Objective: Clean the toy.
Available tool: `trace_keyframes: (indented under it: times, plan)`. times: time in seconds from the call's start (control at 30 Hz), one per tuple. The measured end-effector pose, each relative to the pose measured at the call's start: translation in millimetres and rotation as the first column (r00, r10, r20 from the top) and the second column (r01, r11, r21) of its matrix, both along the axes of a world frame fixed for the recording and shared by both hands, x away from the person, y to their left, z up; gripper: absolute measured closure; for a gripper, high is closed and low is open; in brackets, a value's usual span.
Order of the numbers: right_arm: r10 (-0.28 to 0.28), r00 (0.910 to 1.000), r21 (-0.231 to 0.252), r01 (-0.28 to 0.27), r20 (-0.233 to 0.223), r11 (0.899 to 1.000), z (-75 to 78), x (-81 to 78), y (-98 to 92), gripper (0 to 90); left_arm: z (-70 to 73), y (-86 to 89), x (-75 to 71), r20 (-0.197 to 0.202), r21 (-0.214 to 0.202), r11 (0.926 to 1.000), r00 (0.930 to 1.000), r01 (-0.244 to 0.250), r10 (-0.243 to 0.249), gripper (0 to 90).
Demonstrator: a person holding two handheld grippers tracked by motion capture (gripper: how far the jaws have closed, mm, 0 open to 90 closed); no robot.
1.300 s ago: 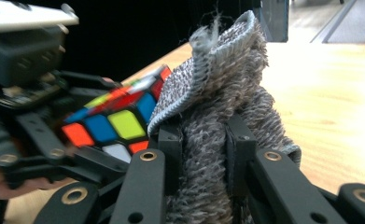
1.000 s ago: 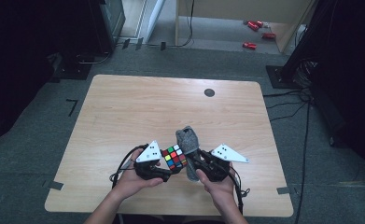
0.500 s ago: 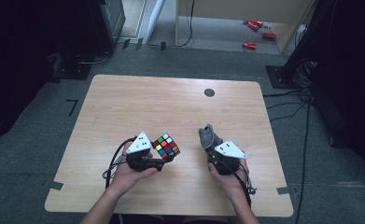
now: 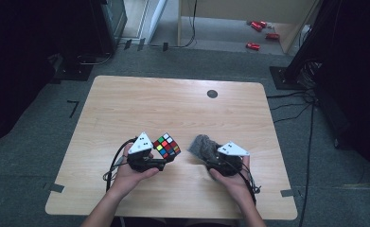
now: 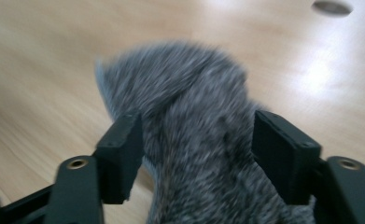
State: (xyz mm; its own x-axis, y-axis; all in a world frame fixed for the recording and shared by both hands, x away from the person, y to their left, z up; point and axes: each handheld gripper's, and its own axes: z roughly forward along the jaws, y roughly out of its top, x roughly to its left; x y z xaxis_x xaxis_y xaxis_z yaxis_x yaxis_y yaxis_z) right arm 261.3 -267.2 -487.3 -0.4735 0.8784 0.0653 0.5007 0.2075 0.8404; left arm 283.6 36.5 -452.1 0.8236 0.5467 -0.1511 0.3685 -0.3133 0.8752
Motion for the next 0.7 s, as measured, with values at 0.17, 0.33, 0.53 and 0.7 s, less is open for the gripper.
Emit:
trace_keyframes:
  times: [0.17,0.33,0.53,0.7]
  plan:
    - [-0.003,0.9989,0.033,0.002,0.047,0.999,15.8,-6.4,1.7,32.2,-2.5,-1.3,0.7,-0.002,0.008,1.0000,1.0000,-0.004,0.004,34.8]
    - [0.085,0.9918,0.039,-0.089,0.095,0.995,15.0,-14.7,21.8,31.9,-1.4,0.7,3.2,-0.029,-0.028,0.9994,0.9994,-0.019,0.018,34.8]
    - [0.205,0.9677,0.055,-0.215,0.146,0.975,12.4,-26.9,54.5,26.5,-2.1,1.0,5.1,-0.074,-0.066,0.9973,0.9968,-0.033,0.028,34.7]
    - [0.231,0.9570,0.047,-0.242,0.176,0.969,10.3,-34.2,71.8,23.9,-1.3,-3.4,3.0,-0.094,-0.094,0.9953,0.9954,-0.024,0.015,34.7]
